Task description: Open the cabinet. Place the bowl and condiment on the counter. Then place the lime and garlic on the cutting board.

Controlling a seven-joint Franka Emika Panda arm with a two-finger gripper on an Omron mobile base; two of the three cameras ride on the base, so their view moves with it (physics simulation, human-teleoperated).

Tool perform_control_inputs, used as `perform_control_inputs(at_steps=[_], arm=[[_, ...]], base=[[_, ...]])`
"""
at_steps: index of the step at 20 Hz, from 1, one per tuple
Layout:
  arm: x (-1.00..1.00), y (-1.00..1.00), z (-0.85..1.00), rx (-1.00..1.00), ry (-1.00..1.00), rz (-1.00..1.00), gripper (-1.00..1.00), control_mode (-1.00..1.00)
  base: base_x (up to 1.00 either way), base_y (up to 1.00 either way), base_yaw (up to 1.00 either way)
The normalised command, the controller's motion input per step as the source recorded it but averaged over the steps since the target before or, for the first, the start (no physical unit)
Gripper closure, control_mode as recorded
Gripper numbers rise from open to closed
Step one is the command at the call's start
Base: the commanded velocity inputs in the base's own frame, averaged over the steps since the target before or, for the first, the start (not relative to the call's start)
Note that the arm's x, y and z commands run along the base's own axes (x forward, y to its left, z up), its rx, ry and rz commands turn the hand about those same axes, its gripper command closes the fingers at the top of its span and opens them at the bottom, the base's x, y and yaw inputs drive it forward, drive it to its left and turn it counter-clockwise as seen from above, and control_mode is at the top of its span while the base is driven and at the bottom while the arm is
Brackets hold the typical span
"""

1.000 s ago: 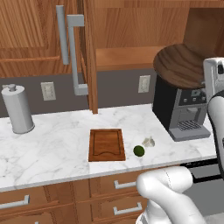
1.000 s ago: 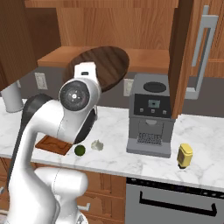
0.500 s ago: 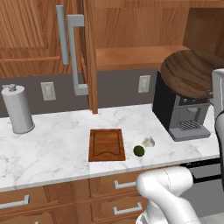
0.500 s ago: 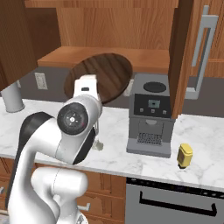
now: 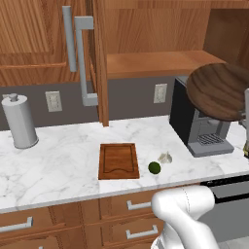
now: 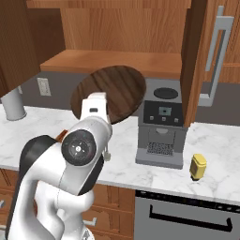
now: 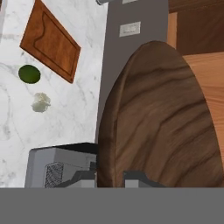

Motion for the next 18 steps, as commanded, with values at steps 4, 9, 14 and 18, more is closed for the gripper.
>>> perform_control_inputs(at_steps=[4, 9, 14, 18], arm=[[-0.22, -0.21, -0.18, 0.0, 0.0, -0.01, 1.0, -1.0], [-0.16, -0.26, -0.17, 0.0, 0.01, -0.02, 1.0, -1.0], [-0.09, -0.28, -0.16, 0.0, 0.02, -0.02, 1.0, -1.0], [-0.11, -0.28, -0.13, 0.0, 0.0, -0.02, 1.0, -1.0]], base=[[0.0, 0.0, 0.0], [0.0, 0.0, 0.0], [0.0, 0.0, 0.0], [0.0, 0.0, 0.0]])
